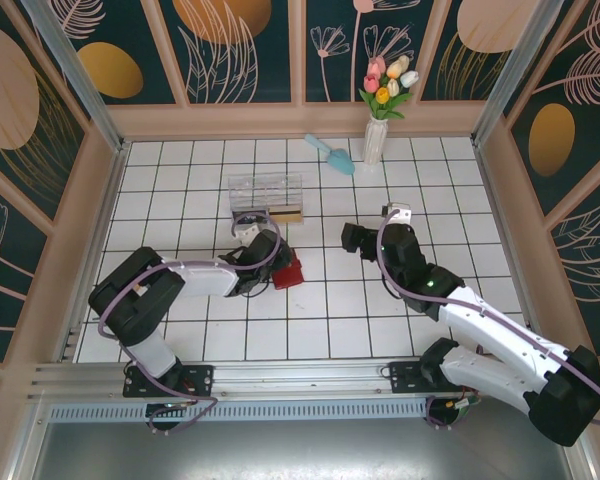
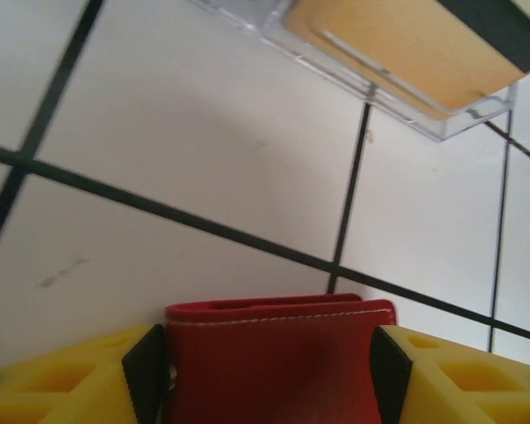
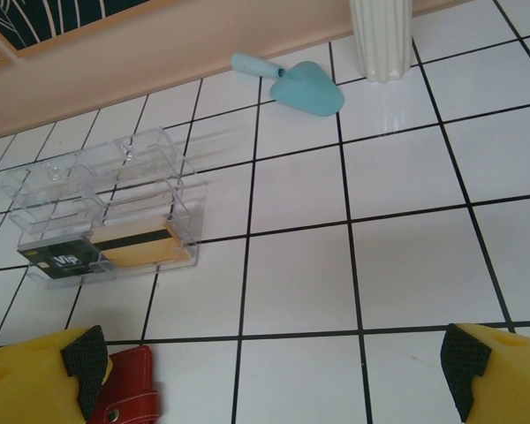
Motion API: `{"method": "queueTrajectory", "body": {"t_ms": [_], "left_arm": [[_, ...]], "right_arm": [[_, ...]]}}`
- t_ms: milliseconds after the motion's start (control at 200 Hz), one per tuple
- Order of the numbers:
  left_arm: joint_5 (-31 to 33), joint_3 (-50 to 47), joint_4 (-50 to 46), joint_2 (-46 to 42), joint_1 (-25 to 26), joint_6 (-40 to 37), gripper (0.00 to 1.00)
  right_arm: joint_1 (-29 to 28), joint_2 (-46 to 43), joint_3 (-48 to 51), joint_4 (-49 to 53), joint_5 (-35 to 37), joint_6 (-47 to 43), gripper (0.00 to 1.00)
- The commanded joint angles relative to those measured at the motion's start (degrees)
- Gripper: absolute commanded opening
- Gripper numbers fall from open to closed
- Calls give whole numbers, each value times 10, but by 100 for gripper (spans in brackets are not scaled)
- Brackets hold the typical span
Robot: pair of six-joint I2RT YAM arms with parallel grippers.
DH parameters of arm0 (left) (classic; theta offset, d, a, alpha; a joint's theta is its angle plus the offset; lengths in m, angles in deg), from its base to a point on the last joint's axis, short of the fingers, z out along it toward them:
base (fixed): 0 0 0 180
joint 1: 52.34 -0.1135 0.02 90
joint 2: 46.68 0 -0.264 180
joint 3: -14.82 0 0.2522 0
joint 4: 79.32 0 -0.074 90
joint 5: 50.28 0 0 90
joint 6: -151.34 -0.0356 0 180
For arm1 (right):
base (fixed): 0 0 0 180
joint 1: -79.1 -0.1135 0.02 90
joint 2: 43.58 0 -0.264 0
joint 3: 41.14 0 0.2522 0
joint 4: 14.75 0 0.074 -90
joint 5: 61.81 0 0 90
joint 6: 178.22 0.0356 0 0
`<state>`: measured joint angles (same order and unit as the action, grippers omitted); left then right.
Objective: Take the credit cards out of the card holder
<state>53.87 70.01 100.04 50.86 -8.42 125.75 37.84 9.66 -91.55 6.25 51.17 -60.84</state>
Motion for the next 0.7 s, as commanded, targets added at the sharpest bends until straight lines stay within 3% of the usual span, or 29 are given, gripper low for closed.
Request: {"method": "queueTrajectory", "body": {"t_ms": [0, 185, 480, 696], "left_arm": [[-121, 27, 97, 50, 15, -7, 64], [-151, 59, 109, 77, 30, 0, 62], [-95, 37, 42, 25, 41, -3, 65], [-144, -39, 60, -12, 43, 10, 65]], "right_arm": [[-5, -3, -6, 12, 21, 4, 99], [-6, 11, -12, 17, 35, 12, 98], [-20, 33, -37, 42, 42, 16, 97], [-37, 63, -56, 46, 55, 17, 97]]}}
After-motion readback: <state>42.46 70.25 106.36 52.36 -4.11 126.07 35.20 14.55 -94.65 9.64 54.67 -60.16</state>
